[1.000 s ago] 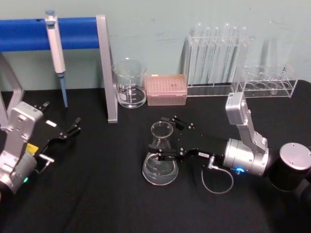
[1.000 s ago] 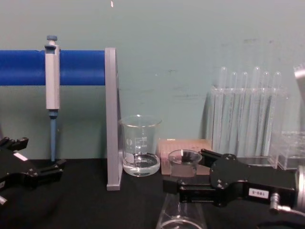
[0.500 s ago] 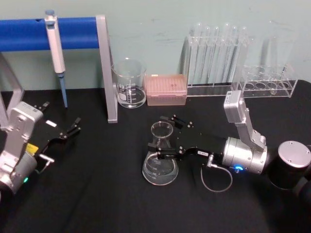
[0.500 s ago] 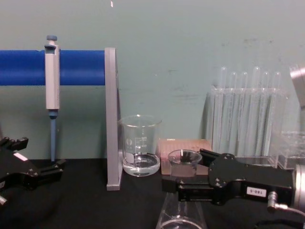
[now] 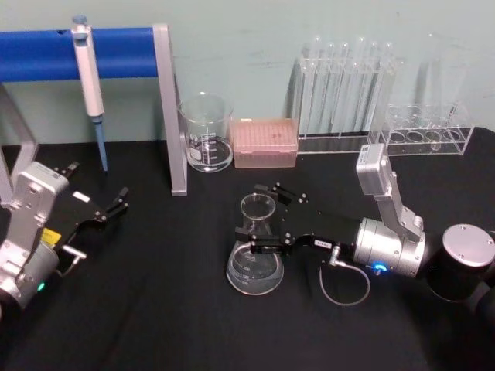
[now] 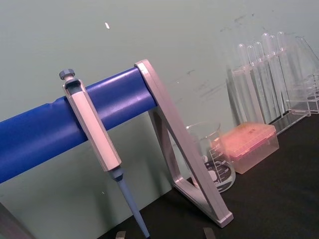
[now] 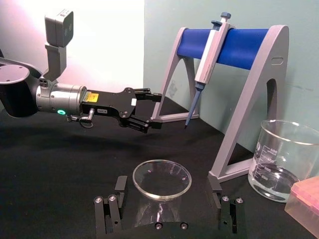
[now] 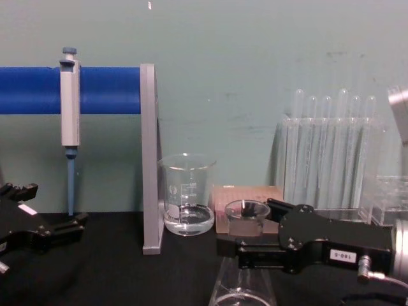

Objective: Grasp the erlenmeyer flask with one hand, shake it three times, then place it back.

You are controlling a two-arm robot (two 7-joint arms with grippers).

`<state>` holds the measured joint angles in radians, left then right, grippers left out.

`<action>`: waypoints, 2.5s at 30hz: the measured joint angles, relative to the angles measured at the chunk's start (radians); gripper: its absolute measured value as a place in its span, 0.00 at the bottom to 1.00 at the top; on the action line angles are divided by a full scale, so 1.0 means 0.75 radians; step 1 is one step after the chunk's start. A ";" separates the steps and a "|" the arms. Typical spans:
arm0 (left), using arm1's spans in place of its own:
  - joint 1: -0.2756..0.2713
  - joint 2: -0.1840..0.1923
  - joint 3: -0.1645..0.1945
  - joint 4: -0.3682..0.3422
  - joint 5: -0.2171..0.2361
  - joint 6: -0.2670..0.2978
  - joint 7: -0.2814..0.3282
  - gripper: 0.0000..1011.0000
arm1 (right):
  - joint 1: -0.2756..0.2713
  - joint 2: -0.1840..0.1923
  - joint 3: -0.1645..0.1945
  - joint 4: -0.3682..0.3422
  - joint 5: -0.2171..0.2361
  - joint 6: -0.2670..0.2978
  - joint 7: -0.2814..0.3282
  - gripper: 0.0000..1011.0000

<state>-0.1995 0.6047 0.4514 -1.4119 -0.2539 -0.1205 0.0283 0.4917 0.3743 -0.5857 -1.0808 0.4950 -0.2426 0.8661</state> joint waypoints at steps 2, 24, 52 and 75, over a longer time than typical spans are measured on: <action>0.000 0.000 0.000 0.000 0.000 0.000 0.000 0.99 | 0.000 0.000 0.000 0.000 0.000 0.000 0.000 0.99; 0.000 0.000 0.000 0.000 0.000 0.000 0.000 0.99 | -0.001 0.000 0.000 0.000 0.000 0.000 0.000 0.94; 0.000 0.000 0.000 0.000 0.000 0.000 0.000 0.99 | -0.001 0.000 0.000 0.000 0.000 0.000 0.000 0.45; 0.000 0.000 0.000 0.000 0.000 0.000 0.000 0.99 | -0.023 0.027 0.051 -0.109 0.041 0.005 -0.044 0.45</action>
<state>-0.1995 0.6047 0.4514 -1.4120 -0.2539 -0.1205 0.0283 0.4745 0.3949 -0.5472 -1.1622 0.5259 -0.2390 0.8327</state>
